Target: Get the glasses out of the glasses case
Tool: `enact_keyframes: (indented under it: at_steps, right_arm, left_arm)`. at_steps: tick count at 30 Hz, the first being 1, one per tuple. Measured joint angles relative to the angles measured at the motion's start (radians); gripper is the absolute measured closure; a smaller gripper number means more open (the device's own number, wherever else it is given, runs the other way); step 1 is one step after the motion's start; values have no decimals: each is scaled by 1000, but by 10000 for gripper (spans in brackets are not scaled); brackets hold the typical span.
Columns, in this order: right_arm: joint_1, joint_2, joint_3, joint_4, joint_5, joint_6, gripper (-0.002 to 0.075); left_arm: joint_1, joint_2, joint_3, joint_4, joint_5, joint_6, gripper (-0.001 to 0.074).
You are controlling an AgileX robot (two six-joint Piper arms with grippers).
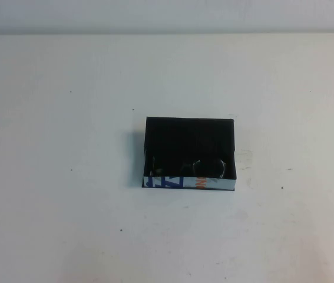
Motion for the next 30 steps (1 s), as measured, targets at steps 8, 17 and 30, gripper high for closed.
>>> enact_keyframes:
  at_steps: [8, 17, 30]
  right_arm:
    - [0, 0, 0, 4, 0, 0, 743]
    - [0, 0, 0, 24, 0, 0, 744]
    - [0, 46, -473, 28, 342, 4, 744]
  left_arm:
    - [0, 0, 0, 0, 0, 0, 740]
    - [0, 0, 0, 0, 0, 0, 740]
    - [0, 0, 0, 0, 0, 0, 740]
